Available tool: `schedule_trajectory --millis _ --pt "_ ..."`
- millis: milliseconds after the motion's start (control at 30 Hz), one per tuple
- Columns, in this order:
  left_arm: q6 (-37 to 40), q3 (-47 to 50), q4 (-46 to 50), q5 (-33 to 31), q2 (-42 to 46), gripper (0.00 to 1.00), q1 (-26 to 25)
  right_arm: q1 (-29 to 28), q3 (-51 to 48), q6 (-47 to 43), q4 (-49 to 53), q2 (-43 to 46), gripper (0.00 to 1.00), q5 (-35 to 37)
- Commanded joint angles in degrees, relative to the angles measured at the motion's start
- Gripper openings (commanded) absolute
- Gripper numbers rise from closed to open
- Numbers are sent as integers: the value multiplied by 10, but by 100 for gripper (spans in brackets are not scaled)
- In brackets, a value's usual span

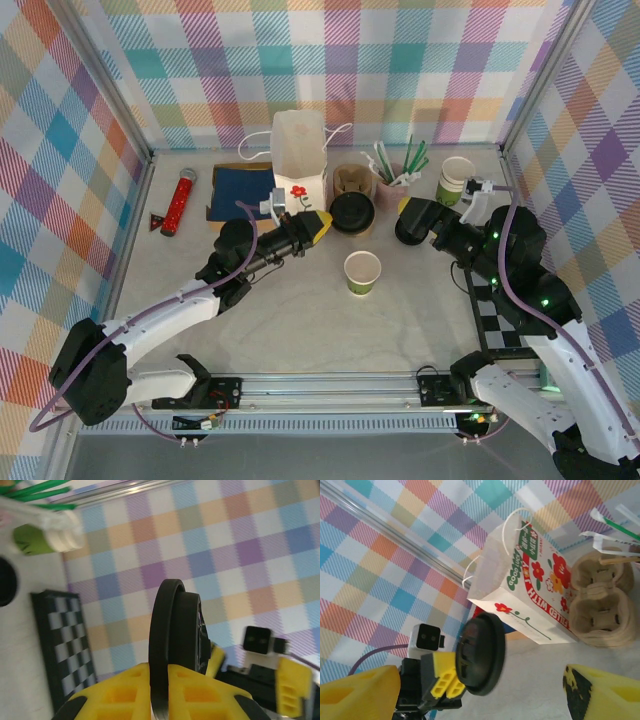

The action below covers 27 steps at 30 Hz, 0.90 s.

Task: Pack the takeout coffee

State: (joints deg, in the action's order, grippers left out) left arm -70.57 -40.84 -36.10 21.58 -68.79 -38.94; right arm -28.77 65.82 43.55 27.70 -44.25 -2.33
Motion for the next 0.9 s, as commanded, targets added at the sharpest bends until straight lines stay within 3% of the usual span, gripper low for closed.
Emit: schedule_trajectory --millis 0,867 --pt "28 24 49 8 -4 14 -7 2 -6 -21 10 -1 85 19" --pt "21 88 -99 18 -160 13 -31 2 -9 -25 8 2 83 20"
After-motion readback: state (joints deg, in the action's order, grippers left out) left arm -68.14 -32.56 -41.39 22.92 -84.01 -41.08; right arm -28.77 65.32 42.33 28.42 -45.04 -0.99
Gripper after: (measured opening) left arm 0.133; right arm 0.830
